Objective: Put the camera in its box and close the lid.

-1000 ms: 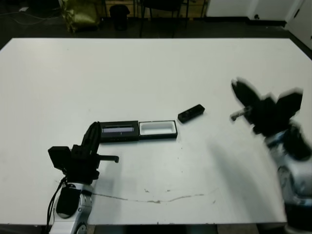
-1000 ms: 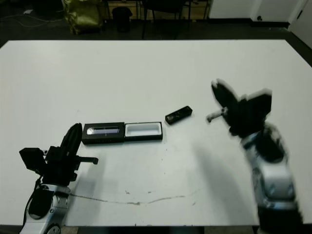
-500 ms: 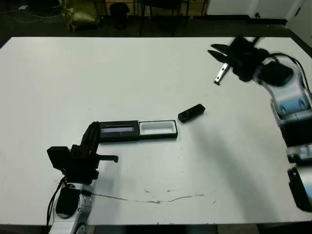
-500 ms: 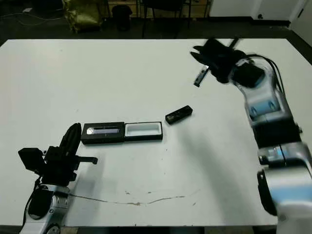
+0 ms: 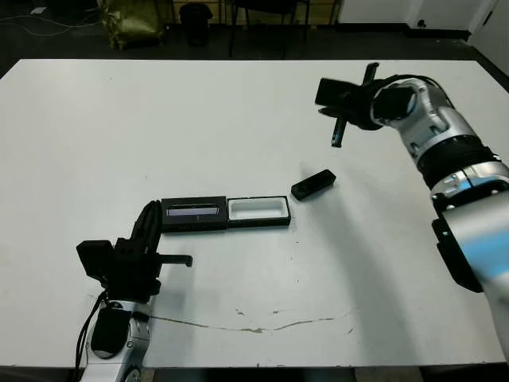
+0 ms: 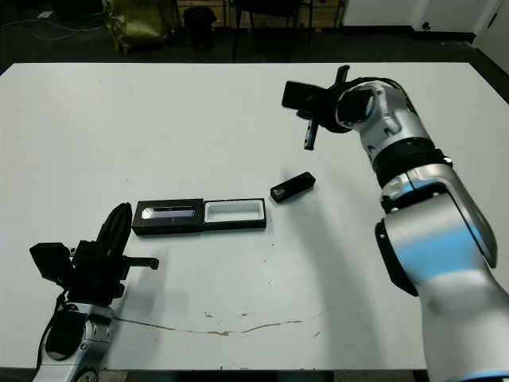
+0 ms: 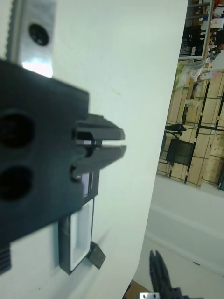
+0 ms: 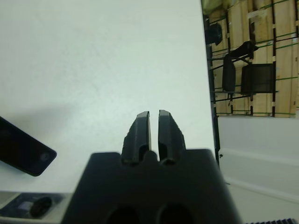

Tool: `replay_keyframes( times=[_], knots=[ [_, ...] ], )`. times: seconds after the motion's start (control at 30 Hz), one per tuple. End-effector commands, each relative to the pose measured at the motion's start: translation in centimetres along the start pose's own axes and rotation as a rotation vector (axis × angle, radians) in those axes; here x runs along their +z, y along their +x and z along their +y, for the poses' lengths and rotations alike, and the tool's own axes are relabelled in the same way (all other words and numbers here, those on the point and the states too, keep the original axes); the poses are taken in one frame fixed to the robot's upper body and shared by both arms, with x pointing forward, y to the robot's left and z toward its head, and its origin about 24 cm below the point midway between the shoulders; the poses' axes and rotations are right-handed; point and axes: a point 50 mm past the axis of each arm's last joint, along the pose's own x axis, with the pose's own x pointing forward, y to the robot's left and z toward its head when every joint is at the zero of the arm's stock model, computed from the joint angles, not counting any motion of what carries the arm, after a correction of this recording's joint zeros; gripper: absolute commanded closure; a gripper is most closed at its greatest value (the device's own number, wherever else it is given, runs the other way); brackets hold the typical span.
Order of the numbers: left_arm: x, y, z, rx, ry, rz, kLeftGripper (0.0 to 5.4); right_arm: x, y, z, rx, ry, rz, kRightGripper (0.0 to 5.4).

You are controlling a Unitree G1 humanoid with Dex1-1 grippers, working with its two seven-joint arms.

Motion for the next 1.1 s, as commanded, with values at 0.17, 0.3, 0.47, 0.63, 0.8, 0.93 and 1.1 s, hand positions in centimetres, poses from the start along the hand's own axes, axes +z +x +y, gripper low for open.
replay_keyframes(
  times=[0.17, 0.3, 0.47, 0.63, 0.8, 0.93, 1.1],
  knots=[
    [-0.6, -0.4, 0.1, 0.015, 0.014, 0.046, 5.38, 0.6, 0.6, 0.5, 0.077, -0.024, 0.044, 5.40],
    [-0.6, -0.5, 0.1, 0.020, 0.014, 0.050, 5.38, 0.3, 0.7, 1.1, 0.118, -0.061, 0.059, 5.40],
    [-0.7, -0.5, 0.0, 0.022, 0.010, 0.060, 5.38, -0.3, 0.8, 1.7, 0.150, -0.072, 0.078, 5.40],
    [-0.6, -0.5, -0.1, 0.029, 0.018, 0.067, 5.38, -0.6, 1.0, 2.3, 0.174, -0.061, 0.090, 5.40],
    [-0.6, -0.5, -0.1, 0.022, 0.017, 0.058, 5.38, -0.7, 1.4, 3.1, 0.191, -0.088, 0.115, 5.40],
    [-0.5, -0.5, -0.2, 0.022, 0.016, 0.056, 5.38, -0.8, 1.7, 3.7, 0.209, -0.094, 0.118, 5.40],
    [-0.6, -0.4, -0.1, 0.016, 0.021, 0.046, 5.38, -1.4, 1.9, 4.8, 0.247, -0.026, 0.118, 5.40]
  ],
)
